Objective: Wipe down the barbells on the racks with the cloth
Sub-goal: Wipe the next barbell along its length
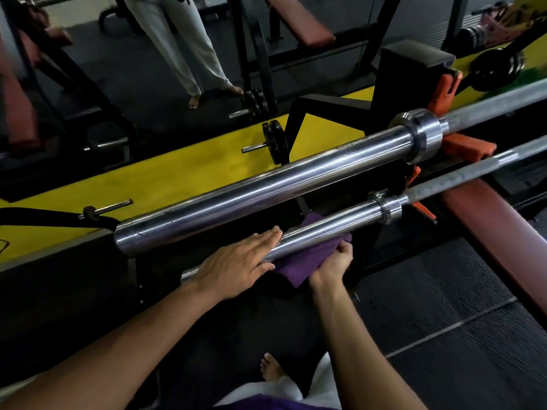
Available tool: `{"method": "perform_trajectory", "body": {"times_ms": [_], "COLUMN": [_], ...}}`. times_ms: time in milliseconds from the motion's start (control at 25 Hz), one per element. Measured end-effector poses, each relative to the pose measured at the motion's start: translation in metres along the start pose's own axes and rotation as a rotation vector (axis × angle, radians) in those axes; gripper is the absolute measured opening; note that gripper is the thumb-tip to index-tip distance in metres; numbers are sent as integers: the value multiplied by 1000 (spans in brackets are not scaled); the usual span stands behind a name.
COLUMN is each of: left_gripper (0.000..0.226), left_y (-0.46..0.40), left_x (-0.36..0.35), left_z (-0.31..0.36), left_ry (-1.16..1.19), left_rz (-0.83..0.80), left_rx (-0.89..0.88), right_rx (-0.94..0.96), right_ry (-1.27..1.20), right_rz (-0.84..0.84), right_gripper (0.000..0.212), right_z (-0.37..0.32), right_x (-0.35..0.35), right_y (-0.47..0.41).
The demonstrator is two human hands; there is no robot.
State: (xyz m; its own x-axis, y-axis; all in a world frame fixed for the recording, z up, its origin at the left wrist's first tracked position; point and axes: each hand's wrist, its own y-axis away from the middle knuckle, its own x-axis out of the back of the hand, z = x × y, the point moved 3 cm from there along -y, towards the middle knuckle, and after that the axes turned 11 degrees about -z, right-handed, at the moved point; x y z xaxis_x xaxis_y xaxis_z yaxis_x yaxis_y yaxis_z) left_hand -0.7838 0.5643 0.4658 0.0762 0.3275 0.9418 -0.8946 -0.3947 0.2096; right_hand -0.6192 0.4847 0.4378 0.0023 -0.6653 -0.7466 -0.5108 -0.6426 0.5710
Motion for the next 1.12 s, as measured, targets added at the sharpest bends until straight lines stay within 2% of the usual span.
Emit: {"method": "perform_trajectory", "body": {"times_ms": [80, 200, 280, 360, 400, 560, 840, 920, 1000, 1080, 1120], "left_gripper": [70, 73, 77, 77, 75, 68, 67, 60, 47, 33, 32], "left_y": [-1, 1, 3, 9, 16, 70, 141, 156, 169, 175, 175], "left_x": [1, 1, 5, 13, 16, 1, -11, -2, 16, 38, 51], "left_z": [1, -1, -2, -1, -2, -12, -16, -12, -2, 14, 21], "left_ry": [16, 66, 113, 202, 251, 285, 194, 152, 39, -85, -133], "left_rz": [-24, -118, -132, -51, 13, 177, 212, 274, 449, 623, 661], "left_rx": [-7, 6, 38, 68, 86, 214, 437, 458, 382, 199, 111], "right_rx": [-76, -106, -28, 111, 171, 249, 440, 550, 659, 725, 735], "right_ry": [173, 590, 851, 1161, 1224, 1229, 1447, 1521, 1578, 1655, 1703], "right_rz": [16, 56, 70, 24, -7, -74, -277, -330, -362, -397, -414], "right_gripper": [39, 27, 28, 29, 29, 24, 15, 11, 9, 11, 15], "right_z": [12, -6, -38, -68, -79, -96, -88, -87, -87, -82, -76], "right_x": [22, 48, 51, 48, 47, 39, -2, -15, -23, -26, -24], "right_y": [5, 28, 46, 64, 72, 94, 70, 63, 56, 47, 42]}}
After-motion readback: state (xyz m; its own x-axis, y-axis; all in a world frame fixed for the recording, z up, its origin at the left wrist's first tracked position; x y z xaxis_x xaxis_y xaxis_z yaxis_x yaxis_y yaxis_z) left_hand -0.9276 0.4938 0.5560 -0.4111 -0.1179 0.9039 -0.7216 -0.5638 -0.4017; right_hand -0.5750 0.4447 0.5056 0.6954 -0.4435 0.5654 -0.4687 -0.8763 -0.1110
